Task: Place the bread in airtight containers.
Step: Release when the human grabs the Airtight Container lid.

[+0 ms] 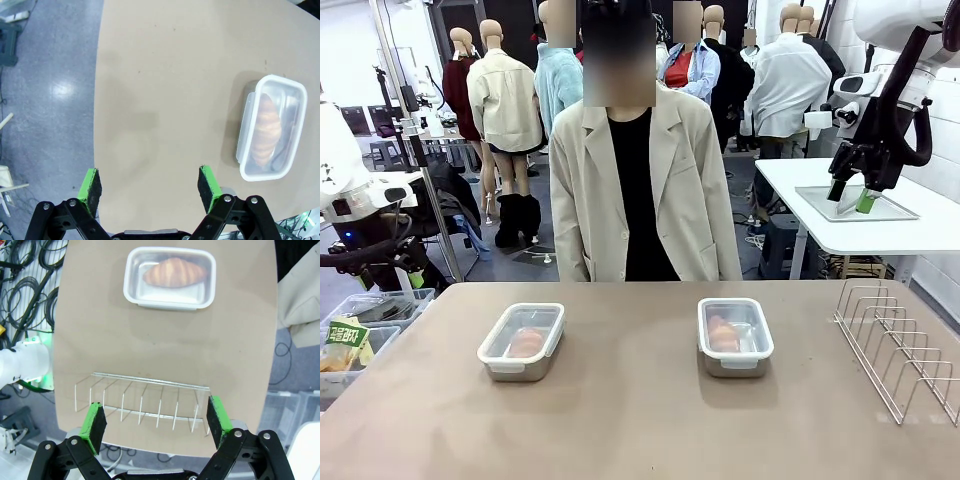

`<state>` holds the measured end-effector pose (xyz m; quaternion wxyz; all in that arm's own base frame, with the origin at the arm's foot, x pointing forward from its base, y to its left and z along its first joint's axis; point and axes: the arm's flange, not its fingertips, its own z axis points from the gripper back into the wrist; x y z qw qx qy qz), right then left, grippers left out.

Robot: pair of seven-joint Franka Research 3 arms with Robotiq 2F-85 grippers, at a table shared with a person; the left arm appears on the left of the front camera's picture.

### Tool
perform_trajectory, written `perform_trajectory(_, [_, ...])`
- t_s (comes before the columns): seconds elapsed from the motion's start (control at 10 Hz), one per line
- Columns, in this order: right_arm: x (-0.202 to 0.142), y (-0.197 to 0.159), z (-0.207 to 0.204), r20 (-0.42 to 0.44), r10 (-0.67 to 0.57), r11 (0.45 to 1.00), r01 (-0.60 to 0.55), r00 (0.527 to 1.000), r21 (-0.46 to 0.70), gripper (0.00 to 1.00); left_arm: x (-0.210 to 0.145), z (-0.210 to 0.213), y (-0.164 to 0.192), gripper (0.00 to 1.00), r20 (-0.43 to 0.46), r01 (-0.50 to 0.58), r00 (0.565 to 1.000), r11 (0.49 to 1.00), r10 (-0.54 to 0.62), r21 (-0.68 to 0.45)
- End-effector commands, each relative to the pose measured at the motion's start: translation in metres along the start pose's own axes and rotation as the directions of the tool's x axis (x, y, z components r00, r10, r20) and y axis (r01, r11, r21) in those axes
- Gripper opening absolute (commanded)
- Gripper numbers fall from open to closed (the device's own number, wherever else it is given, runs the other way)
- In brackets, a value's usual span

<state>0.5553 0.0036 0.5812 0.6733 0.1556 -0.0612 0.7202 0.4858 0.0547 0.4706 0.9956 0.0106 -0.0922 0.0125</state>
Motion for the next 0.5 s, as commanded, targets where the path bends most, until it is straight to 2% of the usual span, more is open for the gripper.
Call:
perform_trajectory(0.0, [0.0002,-0.0005,-0.0004,-0.019,0.002,1.000,-0.002,1.000,0.009,1.00,0.0002,0.0017,0.0003,1.00,0.003,-0.008,1.000,1.000,0.008,0.007])
perform_trajectory(0.4, [0.0002,-0.0005,-0.0004,-0.019,0.002,1.000,-0.002,1.000,0.009,1.00,0.0002,0.0017,0.0003,1.00,0.003,-0.008,1.000,1.000,0.008,0.007])
